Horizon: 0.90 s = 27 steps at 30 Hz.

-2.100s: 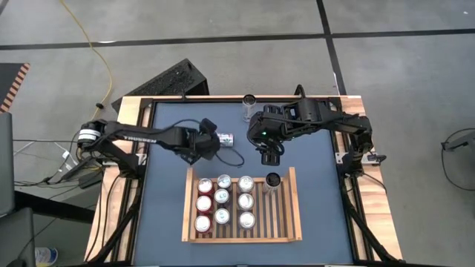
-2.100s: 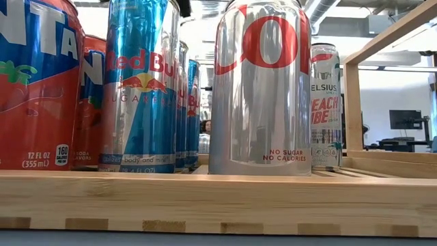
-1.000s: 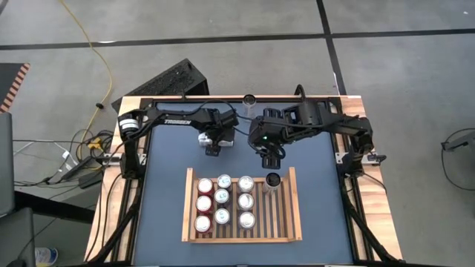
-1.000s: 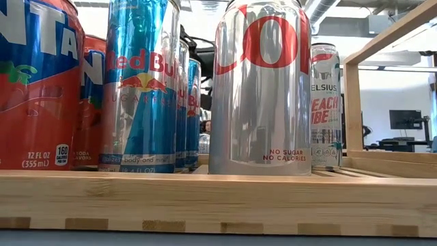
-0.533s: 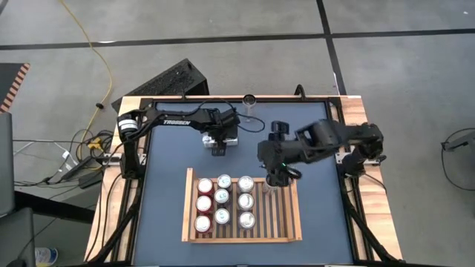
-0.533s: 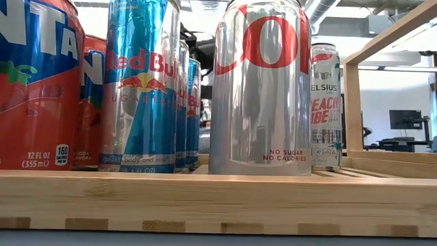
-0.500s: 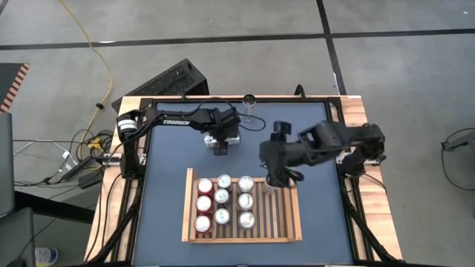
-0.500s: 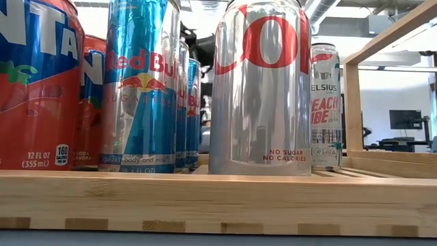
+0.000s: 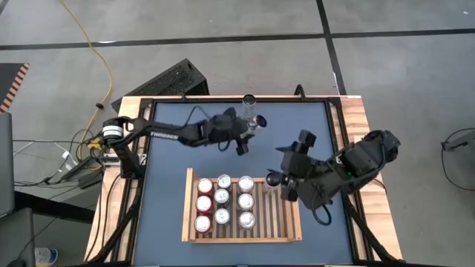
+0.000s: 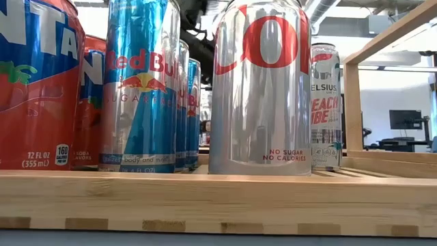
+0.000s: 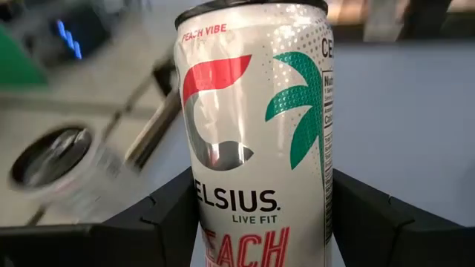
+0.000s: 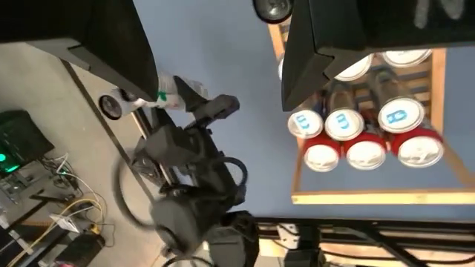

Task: Place canned beverage on shelf
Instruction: Put the white-pink soda can on the shelf aligned with the other white-pink soda can

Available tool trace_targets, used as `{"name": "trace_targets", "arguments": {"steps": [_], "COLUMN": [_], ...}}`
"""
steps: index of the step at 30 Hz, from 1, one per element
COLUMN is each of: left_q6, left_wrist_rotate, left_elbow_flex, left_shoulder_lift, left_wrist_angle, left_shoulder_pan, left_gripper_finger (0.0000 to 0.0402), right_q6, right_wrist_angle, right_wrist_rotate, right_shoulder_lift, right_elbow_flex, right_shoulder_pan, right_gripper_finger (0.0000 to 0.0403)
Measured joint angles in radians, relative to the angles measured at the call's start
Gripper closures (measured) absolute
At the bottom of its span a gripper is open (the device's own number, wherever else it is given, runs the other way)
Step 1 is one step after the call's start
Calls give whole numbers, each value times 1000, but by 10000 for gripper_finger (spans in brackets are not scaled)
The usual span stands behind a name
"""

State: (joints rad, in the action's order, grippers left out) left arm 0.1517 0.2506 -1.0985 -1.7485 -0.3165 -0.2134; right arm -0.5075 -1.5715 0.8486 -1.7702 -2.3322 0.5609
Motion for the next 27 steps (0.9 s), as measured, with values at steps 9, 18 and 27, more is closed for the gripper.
{"name": "trace_targets", "arguments": {"steps": [9,18,27], "left_q6": [-3,19,-34], "left_wrist_rotate": [209,339,185], "left_elbow_flex": [367,435,438], "left_shoulder_lift": [-36,-93,-167], "left_wrist_angle": [-1016,-1027,-925], "left_shoulder_pan": [62,42,-92], "left_gripper_finger": [173,172,172], "right_q6": [-1,1,-19], "right_wrist_angle": [0,0,5], "right_wrist_rotate": [17,38,37], "right_shoulder_lift": [-34,-65,-84], "right_elbow_flex": [1,0,0], "right_shoulder_pan": [34,17,7], "right_gripper_finger": [143,143,143]}}
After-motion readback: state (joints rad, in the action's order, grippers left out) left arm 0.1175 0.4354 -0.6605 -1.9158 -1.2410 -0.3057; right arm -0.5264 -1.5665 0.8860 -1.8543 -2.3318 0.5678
